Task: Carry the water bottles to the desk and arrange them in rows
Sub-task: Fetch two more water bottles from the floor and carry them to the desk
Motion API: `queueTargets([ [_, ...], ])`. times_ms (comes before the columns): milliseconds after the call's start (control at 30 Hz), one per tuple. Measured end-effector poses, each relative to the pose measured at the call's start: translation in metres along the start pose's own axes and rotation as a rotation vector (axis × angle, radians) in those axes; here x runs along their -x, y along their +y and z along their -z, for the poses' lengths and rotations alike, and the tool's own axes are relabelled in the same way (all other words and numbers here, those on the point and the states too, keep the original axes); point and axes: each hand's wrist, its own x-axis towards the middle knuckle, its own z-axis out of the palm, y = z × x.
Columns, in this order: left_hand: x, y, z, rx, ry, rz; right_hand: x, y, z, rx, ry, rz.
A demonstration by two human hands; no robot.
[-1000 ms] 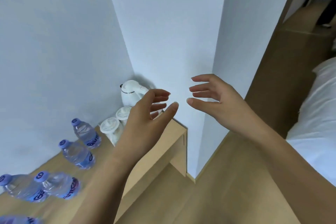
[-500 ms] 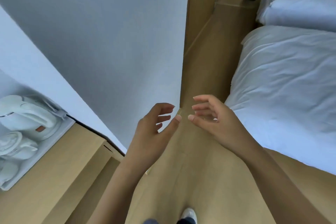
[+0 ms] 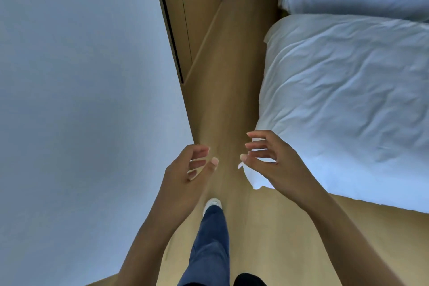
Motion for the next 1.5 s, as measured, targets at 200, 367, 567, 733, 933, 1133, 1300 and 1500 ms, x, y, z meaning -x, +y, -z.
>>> queueTargets([
  [200, -0.151, 0.016, 0.007, -0.045, -0.061, -0.008, -0.133, -0.012, 0.022, -0.061, 0.071, -0.052],
  [367, -0.254, 0.035, 0.012, -0.065, -0.092, -0.017, -0.227, -0.023, 0.038, -0.08, 0.134, -0.082],
  [567, -0.359, 0.046, 0.0, -0.06, -0.109, 0.002, -0.326, -0.015, 0.074, -0.057, 0.158, -0.139],
  [733, -0.469, 0.056, -0.025, -0.071, -0.142, 0.026, -0.431, 0.0, 0.116, -0.071, 0.156, -0.158],
  [933, -0.612, 0.096, -0.055, -0.08, -0.146, 0.044, -0.572, -0.001, 0.178, -0.07, 0.135, -0.153],
  [1133, -0.728, 0.129, -0.074, -0.083, -0.104, 0.069, -0.696, -0.011, 0.224, -0.03, 0.083, -0.154],
  [1300, -0.831, 0.144, -0.087, -0.069, -0.086, 0.094, -0.8, -0.008, 0.243, -0.02, 0.053, -0.167],
  [1500, -0.992, 0.161, -0.084, -0.11, -0.1, 0.052, -0.953, -0.013, 0.262, 0.006, 0.075, -0.157],
])
